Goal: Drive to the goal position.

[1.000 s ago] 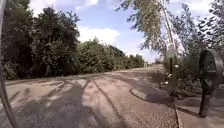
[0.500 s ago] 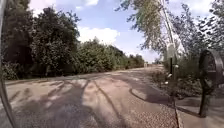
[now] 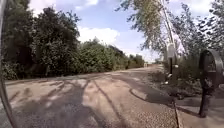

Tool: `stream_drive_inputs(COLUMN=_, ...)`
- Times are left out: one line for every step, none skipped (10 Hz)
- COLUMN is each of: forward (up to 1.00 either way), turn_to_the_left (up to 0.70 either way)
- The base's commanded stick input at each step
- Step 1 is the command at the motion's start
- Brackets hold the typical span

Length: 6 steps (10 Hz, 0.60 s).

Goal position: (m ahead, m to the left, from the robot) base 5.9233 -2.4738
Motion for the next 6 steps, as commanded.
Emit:
stream_drive_inputs(forward=0.01, turn_to_the_left=0.0)
stream_drive_inputs(forward=0.04, turn_to_the_left=0.0)
stream_drive_inputs(forward=0.04, turn_to_the_left=0.0)
stream_drive_inputs(forward=0.04, turn_to_the_left=0.0)
stream_drive_inputs(forward=0.04, turn_to_the_left=0.0)
stream_drive_inputs(forward=0.02, turn_to_the_left=0.0)
